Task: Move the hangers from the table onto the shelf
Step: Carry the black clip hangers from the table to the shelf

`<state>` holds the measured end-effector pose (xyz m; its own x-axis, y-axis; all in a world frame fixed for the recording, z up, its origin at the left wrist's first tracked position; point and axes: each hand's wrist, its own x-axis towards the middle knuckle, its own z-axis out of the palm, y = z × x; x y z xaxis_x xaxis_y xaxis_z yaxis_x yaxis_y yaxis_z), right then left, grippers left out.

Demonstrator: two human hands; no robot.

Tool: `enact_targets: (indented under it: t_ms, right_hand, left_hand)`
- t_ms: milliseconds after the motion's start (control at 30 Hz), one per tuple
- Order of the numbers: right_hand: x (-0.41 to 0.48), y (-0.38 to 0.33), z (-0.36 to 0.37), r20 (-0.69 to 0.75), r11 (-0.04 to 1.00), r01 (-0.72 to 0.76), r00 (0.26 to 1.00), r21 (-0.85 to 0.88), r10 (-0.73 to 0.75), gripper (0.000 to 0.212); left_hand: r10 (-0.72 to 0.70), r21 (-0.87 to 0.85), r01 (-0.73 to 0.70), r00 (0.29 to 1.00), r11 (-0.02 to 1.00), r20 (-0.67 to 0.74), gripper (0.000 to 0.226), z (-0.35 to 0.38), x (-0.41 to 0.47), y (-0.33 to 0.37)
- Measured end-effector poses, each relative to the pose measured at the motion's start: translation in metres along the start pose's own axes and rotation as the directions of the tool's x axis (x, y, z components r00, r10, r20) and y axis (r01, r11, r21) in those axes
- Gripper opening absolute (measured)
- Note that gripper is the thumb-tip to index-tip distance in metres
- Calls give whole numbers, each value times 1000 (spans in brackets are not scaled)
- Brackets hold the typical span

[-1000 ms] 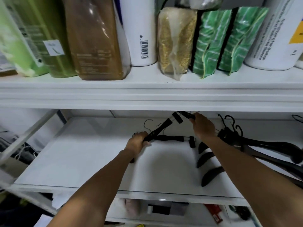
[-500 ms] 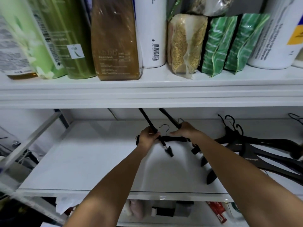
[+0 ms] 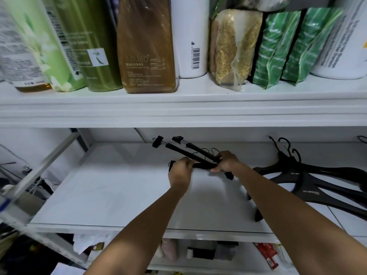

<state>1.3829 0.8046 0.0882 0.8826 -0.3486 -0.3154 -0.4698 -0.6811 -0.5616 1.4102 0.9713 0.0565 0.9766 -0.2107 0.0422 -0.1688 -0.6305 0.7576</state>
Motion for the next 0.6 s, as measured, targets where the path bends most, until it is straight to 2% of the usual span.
enact_targets:
  t_ms: [33, 67, 100, 133, 167, 267, 333, 433, 533, 600]
  right_hand:
    - [1, 2, -1, -20, 1000, -1, 1000, -13, 1, 63]
    - [2, 5, -1, -39, 999, -4, 999, -32, 2, 63]
    - [3, 7, -1, -53, 998, -11, 999, -54, 8, 62]
    - [5, 11, 0, -67, 997, -18, 998, -79, 12, 61]
    - [6, 13, 1, -78, 994, -23, 997, -109, 15, 60]
    - [10, 21, 5, -92, 977, -24, 996, -210, 4, 59]
    - [14, 26, 11, -103, 967, -36, 995, -254, 10, 54]
    - [20, 32, 18, -127, 959, -59, 992, -278, 24, 40]
    - [28, 35, 22, -155, 953, -52, 988, -300, 5, 28]
    - [32, 37, 23, -162, 947, -42, 987, -318, -10, 28]
  left_hand:
    - [193, 246, -162, 975, 956, -108, 26, -2, 1, -5]
    - [399, 405, -314, 906, 859, -143, 25, -3, 3, -9]
    - [569, 523, -438, 815, 731, -113, 23, -4, 6, -13]
    - [669, 633, -505, 743, 587, -28, 19, -3, 10, -16]
    - [691, 686, -522, 722, 508, 37, 19, -3, 13, -18]
    - [538, 695, -489, 825, 527, 172, 43, 0, 27, -27]
    - [434, 749, -449, 869, 487, 239, 45, 4, 31, -37]
    - [313, 763, -457, 886, 458, 342, 46, 21, 38, -54]
    - [296, 744, -440, 896, 503, 330, 44, 30, 36, -60]
    - [261, 714, -429, 903, 553, 341, 49, 32, 37, -61]
